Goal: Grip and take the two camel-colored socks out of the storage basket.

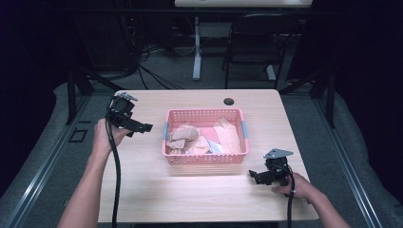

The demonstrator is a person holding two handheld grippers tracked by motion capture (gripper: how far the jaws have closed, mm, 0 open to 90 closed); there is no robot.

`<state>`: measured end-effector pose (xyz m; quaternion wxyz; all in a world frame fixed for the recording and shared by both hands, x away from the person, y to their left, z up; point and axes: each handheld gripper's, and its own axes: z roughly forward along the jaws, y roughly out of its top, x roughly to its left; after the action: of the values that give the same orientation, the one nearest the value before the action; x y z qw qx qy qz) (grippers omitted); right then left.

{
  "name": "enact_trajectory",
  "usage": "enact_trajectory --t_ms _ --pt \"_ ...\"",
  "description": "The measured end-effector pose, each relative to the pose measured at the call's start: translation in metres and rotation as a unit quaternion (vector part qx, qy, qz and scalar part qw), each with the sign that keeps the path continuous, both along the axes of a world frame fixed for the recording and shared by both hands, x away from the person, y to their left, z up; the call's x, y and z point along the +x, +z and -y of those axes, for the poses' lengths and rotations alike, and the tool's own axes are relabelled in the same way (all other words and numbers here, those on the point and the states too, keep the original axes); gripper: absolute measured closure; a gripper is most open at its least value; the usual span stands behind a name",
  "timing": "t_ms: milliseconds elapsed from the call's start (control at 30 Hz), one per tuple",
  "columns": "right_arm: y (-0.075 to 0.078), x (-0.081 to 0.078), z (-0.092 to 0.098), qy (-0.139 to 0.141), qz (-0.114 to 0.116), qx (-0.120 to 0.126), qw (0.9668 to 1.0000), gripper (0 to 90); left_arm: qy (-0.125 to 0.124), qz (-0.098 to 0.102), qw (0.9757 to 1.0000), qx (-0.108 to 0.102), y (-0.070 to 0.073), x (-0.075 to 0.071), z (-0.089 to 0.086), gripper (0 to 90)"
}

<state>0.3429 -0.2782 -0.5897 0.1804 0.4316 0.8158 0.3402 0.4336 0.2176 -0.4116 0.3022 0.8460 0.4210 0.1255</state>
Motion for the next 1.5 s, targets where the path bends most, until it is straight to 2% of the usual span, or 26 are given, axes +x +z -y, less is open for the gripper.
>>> enact_trajectory --t_ms 33,133,400,600,633,833,867,967,1067,1100,1267,1500 --pt "0.0 0.0 0.0 0.0 0.0 0.0 1.0 0.0 -0.011 -0.002 0.9999 0.004 0.0 0.004 0.01 0.0" --pt "0.0 0.0 0.0 0.0 0.0 0.0 1.0 0.0 -0.024 -0.008 0.9996 0.013 -0.002 0.009 0.023 0.0" --pt "0.0 0.0 0.0 0.001 0.0 0.001 1.0 0.0 -0.05 -0.017 0.9982 0.028 -0.007 0.02 0.049 0.0" --pt "0.0 0.0 0.0 0.001 0.0 0.001 1.0 0.0 -0.07 -0.028 0.9963 0.042 -0.015 0.026 0.068 0.0" --pt "0.0 0.0 0.0 0.001 0.0 0.001 1.0 0.0 -0.078 -0.032 0.9953 0.048 -0.017 0.027 0.074 0.0" --pt "0.0 0.0 0.0 0.002 0.0 0.001 1.0 0.0 -0.095 -0.041 0.993 0.057 -0.025 0.031 0.092 0.0" --pt "0.0 0.0 0.0 0.002 0.0 0.001 1.0 0.0 -0.095 -0.041 0.993 0.057 -0.025 0.031 0.092 0.0" --pt "0.0 0.0 0.0 0.002 0.0 0.001 1.0 0.0 -0.109 -0.039 0.9909 0.068 -0.034 0.031 0.105 0.0" --pt "0.0 0.0 0.0 0.002 0.0 0.001 1.0 0.0 -0.107 -0.035 0.9915 0.066 -0.04 0.031 0.109 0.0" --pt "0.0 0.0 0.0 0.002 0.0 0.001 1.0 0.0 -0.111 -0.036 0.9906 0.073 -0.046 0.032 0.111 0.0" --pt "0.0 0.0 0.0 0.002 0.0 0.001 1.0 0.0 -0.114 -0.034 0.9898 0.079 -0.057 0.034 0.117 0.0" --pt "0.0 0.0 0.0 0.002 0.0 0.001 1.0 0.0 -0.115 -0.049 0.988 0.09 -0.071 0.037 0.126 0.0"
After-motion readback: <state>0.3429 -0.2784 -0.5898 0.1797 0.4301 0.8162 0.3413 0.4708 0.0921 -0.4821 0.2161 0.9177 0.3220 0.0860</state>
